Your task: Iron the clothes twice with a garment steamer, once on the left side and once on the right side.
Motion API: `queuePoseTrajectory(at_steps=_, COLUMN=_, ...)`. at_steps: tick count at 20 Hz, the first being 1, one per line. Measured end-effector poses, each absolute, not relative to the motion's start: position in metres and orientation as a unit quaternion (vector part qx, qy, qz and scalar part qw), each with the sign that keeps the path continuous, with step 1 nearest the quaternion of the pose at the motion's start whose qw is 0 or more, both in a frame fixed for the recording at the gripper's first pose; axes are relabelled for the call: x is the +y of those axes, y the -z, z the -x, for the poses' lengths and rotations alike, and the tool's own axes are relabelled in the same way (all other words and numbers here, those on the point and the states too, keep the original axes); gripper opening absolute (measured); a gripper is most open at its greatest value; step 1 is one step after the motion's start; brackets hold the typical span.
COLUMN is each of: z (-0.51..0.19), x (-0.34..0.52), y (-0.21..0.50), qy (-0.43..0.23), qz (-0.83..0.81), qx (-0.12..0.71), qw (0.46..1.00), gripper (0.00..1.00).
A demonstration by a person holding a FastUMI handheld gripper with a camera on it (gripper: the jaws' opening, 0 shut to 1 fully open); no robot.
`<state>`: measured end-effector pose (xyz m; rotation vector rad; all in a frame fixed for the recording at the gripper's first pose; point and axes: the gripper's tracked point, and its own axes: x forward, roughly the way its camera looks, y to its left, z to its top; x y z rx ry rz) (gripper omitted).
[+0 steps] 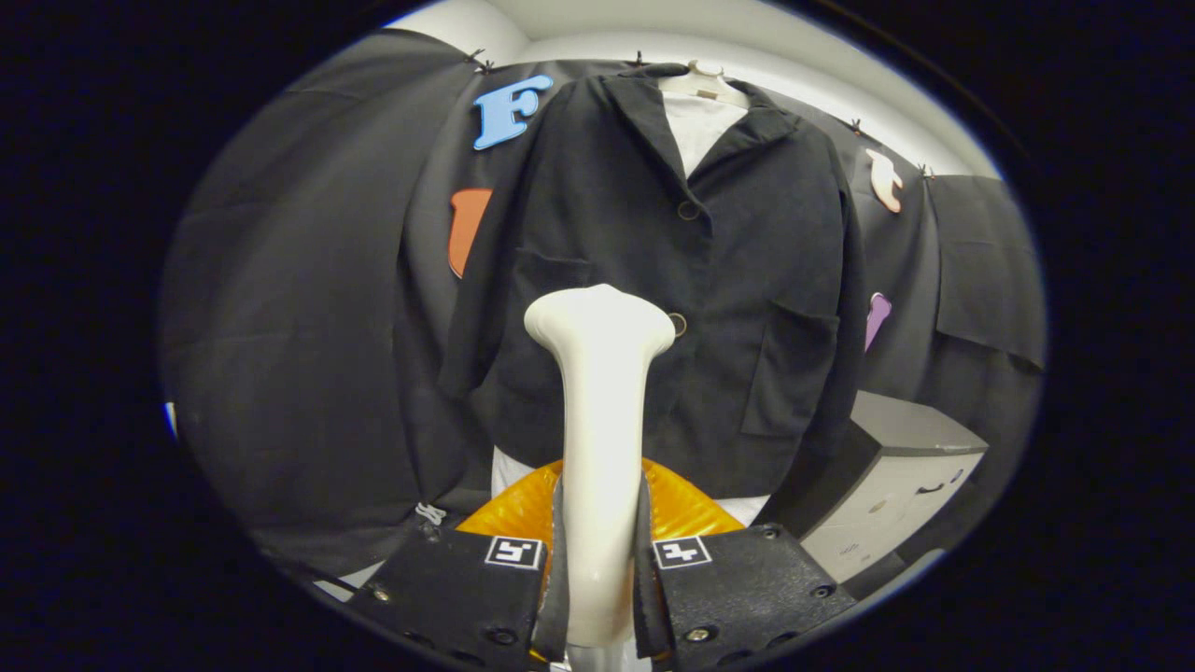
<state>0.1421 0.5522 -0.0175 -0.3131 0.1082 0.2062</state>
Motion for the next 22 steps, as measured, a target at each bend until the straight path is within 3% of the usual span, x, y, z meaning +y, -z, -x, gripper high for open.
queuePoseTrajectory(at_steps=22, z=-0.09, x=0.503, y=0.11, qy=-0.128, qz=0.181, qx=0.171, qw=0.96, gripper=0.3)
